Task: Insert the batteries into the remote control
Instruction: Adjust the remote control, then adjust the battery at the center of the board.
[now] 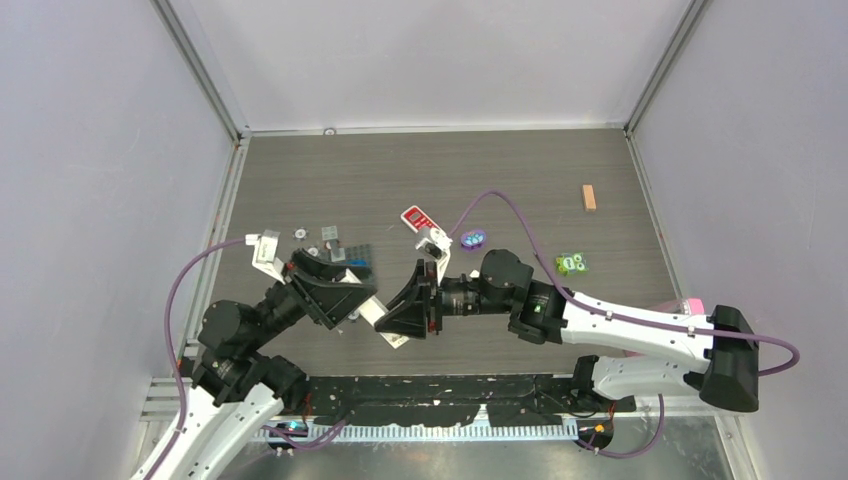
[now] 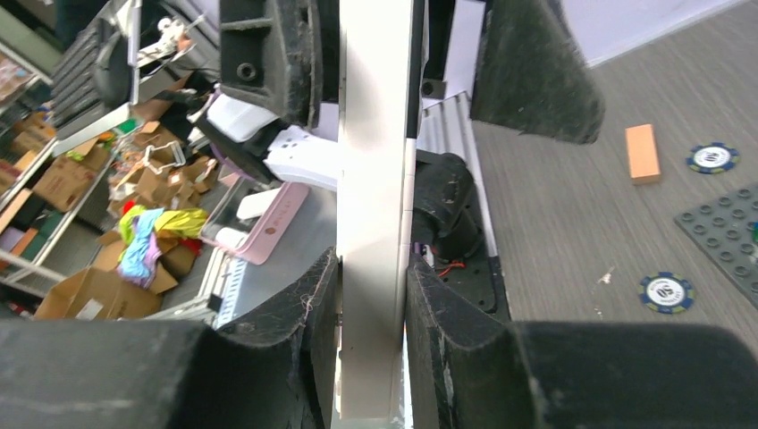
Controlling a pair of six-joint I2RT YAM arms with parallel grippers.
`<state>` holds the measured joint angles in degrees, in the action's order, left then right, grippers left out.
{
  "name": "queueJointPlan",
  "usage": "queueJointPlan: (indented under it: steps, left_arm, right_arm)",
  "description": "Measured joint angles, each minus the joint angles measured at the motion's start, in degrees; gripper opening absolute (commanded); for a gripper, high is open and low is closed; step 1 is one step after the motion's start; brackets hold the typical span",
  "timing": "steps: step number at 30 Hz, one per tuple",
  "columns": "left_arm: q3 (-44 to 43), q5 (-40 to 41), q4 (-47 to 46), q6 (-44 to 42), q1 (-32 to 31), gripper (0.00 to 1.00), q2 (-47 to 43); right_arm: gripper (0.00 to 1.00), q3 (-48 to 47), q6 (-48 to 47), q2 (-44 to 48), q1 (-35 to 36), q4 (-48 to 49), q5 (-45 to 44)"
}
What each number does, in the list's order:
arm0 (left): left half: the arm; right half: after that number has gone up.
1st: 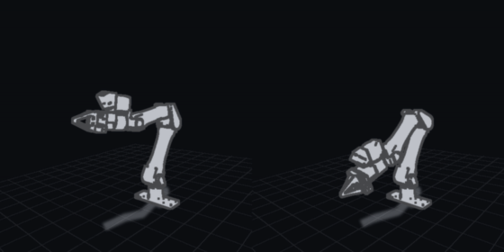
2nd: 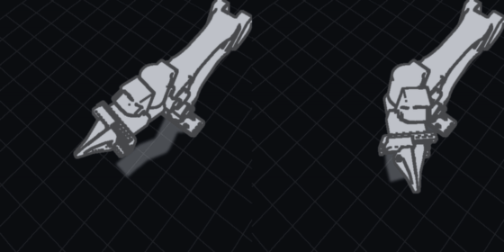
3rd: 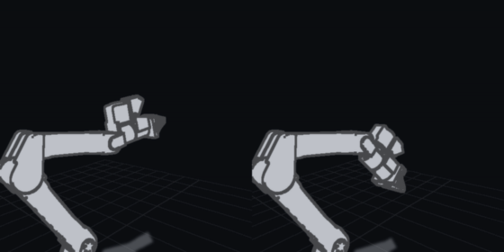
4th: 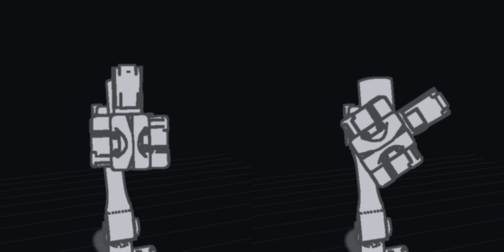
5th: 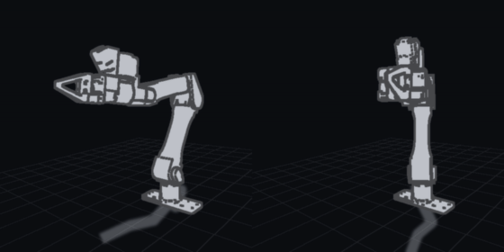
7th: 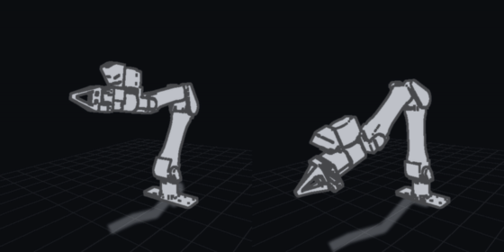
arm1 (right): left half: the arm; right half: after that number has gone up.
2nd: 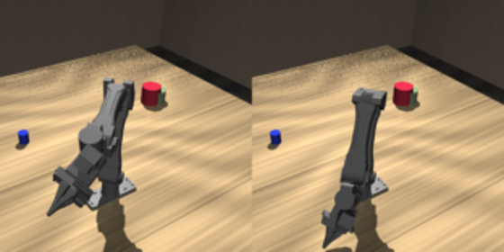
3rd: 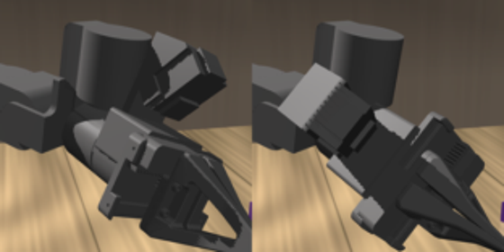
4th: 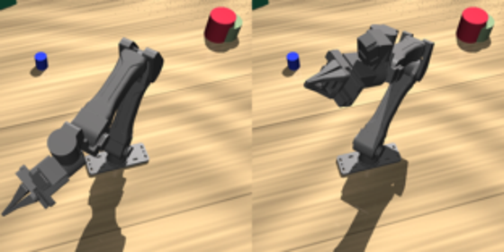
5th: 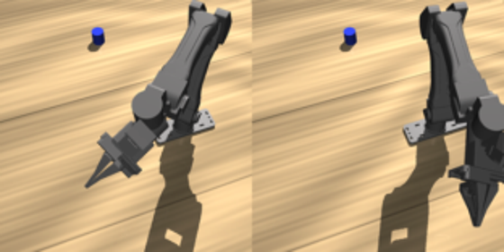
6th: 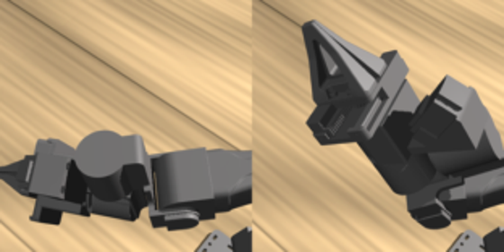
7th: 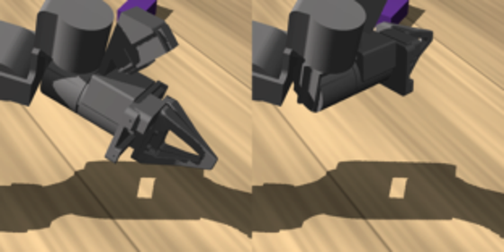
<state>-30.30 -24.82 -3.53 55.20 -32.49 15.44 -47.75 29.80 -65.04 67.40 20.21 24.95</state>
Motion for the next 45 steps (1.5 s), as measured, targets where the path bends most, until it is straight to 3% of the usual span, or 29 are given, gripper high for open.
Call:
queueJointPlan:
  steps: [5, 7, 20, 22, 24, 25, 27, 28, 30, 33, 37, 41, 45]
  left_arm:
    - [0.02, 1.09, 1.95, 4.00, 0.00, 0.82, 0.28]
    - [0.02, 1.20, 2.21, 4.87, 0.00, 0.77, -0.02]
    - [0.61, 1.64, 3.28, 6.05, 0.37, 0.11, -1.31]
    - [0.66, 1.36, 2.99, 6.01, 0.37, 0.00, -1.33]
    - [0.68, 1.33, 3.08, 6.03, 0.37, 0.00, -1.33]
    - [0.68, 1.33, 3.21, 5.97, 0.37, 0.00, -1.33]
    - [0.68, 1.29, 3.58, 5.66, 0.37, 0.00, -1.33]
    - [0.68, 1.20, 4.20, 5.27, 0.37, 0.00, -1.33]
    - [0.70, 1.33, 5.64, 4.07, 0.35, 0.00, -1.36]
    - [0.79, 2.36, 8.33, 2.10, 0.33, 0.00, -1.77]
    - [0.79, 4.63, 11.63, -0.42, 0.35, 0.00, -2.47]
    - [1.29, 6.45, 13.73, -1.73, 0.33, 0.00, -2.62]
    - [1.86, 6.78, 15.47, -1.97, 0.33, 0.00, -2.27]
  right_arm:
    - [0.05, 0.00, -0.39, -0.98, 0.50, -0.13, -6.03]
    - [0.05, 0.00, -0.28, -1.38, 0.52, -0.13, -8.13]
    - [0.06, 0.24, 6.51, -2.12, 0.72, 2.91, -11.39]
    - [0.11, 0.52, 7.76, -2.12, 0.63, 3.43, -10.99]
    - [0.31, 0.74, 8.55, -2.12, 0.63, 3.72, -10.93]
    - [0.48, 0.87, 9.09, -2.12, 0.63, 3.82, -10.95]
    - [0.72, 1.18, 9.97, -2.08, 0.66, 4.00, -11.30]
    - [0.80, 1.33, 10.47, -1.99, 0.61, 3.96, -11.87]
    - [0.87, 1.81, 11.15, -1.09, 0.46, 2.86, -13.57]
    - [0.89, 2.58, 11.08, 2.58, 0.35, -1.73, -17.59]
    - [0.83, 3.04, 11.43, 10.73, 0.31, -11.54, -26.45]
    - [0.80, 2.36, 11.82, 16.90, 0.17, -27.12, -37.35]
    - [0.84, 1.36, 11.15, 15.96, -0.94, -42.42, -45.66]
